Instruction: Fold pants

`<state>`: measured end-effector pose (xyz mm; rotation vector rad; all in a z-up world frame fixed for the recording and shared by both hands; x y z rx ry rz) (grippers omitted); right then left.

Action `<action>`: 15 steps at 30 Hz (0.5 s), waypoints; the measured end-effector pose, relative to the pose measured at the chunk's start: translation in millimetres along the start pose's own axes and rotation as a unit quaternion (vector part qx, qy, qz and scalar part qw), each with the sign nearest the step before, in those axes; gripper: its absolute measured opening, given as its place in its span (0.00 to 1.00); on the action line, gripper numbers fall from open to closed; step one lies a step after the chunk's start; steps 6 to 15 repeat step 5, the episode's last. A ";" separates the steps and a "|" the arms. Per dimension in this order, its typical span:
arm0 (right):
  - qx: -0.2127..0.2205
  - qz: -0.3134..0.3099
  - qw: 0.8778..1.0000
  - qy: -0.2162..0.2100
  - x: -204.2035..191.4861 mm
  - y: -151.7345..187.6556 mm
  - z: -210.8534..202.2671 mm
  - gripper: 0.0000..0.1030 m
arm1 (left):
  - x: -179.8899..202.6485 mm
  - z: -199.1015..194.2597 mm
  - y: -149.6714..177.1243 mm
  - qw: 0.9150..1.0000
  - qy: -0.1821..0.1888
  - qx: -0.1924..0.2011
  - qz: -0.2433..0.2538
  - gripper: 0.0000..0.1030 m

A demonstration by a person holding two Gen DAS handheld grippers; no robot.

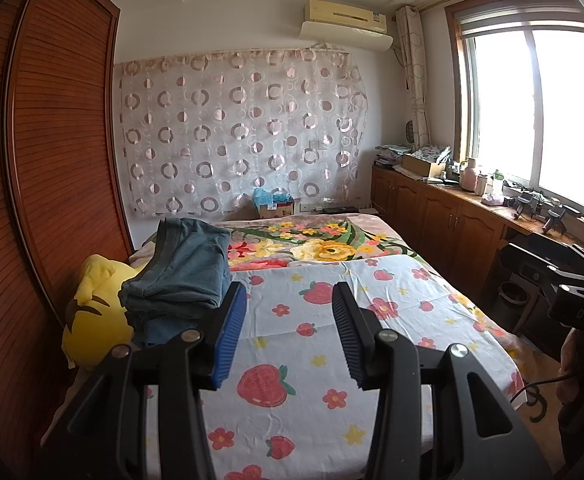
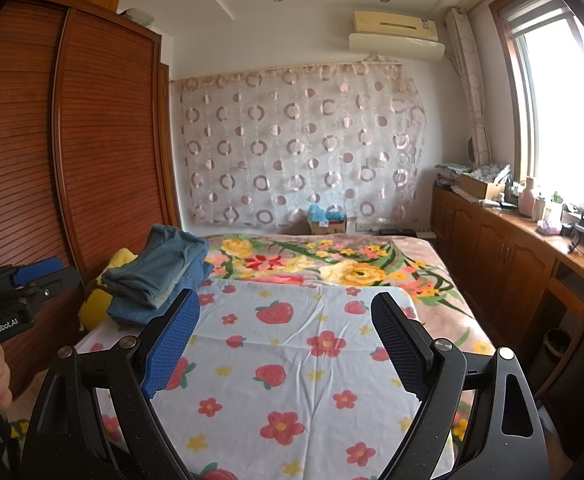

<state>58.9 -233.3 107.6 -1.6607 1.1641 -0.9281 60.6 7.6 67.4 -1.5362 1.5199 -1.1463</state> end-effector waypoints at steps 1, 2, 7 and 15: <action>0.000 0.000 1.000 0.000 0.1 0.1 0.0 0.87 | -0.6 -0.1 0.6 1.000 0.000 0.000 0.000 0.43; 0.001 0.000 1.000 0.000 0.1 0.0 -0.1 0.87 | 0.1 0.0 -0.1 1.000 0.000 0.000 0.000 0.43; 0.000 0.001 1.000 0.000 0.1 0.3 0.1 0.87 | 0.0 0.1 0.0 1.000 0.000 0.000 0.000 0.43; 0.000 0.001 1.000 0.000 0.1 0.3 0.1 0.87 | 0.0 0.1 0.0 1.000 0.000 0.000 0.000 0.43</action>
Point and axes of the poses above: each gripper's, at about its wrist camera, not at the fingertips, and z roughly the way its jaws point, x to its right, y to its underside, the point moved 1 cm from there along z, roughly the way its jaws point, and after that the axes turned 7 degrees about -z, right-handed, at the moved point
